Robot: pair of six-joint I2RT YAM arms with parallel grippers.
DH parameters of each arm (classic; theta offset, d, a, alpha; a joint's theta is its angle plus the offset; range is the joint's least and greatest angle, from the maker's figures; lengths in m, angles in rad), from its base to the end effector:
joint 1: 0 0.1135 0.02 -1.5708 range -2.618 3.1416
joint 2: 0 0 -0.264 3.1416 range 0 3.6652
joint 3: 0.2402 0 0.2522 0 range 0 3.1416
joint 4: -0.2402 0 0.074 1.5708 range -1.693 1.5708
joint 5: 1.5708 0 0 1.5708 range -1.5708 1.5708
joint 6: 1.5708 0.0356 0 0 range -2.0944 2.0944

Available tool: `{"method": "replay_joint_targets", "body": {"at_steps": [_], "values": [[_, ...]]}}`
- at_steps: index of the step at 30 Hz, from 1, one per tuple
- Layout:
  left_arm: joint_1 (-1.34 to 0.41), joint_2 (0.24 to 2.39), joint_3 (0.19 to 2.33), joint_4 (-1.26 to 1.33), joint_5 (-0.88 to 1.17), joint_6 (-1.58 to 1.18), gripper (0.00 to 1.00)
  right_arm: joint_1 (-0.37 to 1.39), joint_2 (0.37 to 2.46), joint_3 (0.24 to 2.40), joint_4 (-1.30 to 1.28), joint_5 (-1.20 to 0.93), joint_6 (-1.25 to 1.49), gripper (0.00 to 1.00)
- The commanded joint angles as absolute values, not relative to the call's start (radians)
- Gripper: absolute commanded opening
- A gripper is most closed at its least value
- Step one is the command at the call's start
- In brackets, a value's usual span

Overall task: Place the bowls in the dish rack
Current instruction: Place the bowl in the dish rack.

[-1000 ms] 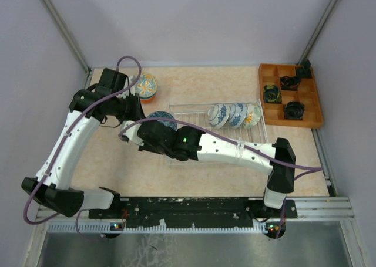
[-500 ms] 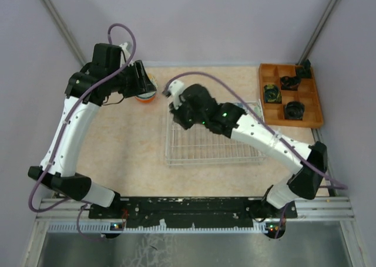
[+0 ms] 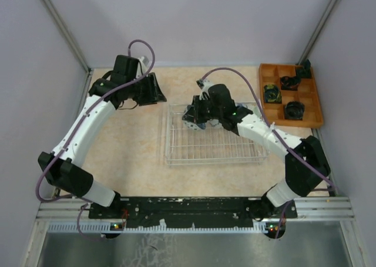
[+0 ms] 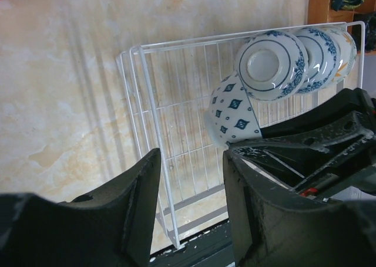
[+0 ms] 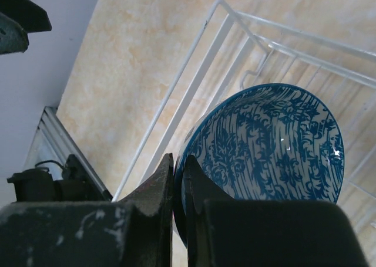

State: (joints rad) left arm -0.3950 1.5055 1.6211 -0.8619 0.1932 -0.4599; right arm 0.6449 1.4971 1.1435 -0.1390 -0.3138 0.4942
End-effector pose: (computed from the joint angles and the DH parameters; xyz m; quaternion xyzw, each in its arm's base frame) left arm 0.2920 -0.1291 0.3908 0.0090 0.9127 -0.2457 0.3263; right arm 0.2700 0.2169 0.2972 -0.1438 0.8392 0.3864 0.3547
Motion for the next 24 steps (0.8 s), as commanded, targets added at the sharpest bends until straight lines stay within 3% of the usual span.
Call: {"method": "replay_joint_targets", "body": {"at_steps": [1,15,24], "values": [[-0.409,1.515,1.593,-0.785,0.217,-0.457,0.52,0.631,1.502,1.111,0.129,-0.357,0.645,0.00],[-0.455,1.562,1.527,-0.735,0.206,-0.445,0.46,0.609,1.529,0.929,0.453,-0.188,0.877,0.00],[-0.476,1.555,1.475,-0.738,0.196,-0.436,0.33,0.610,1.578,0.884,0.613,-0.154,0.948,0.00]]}}
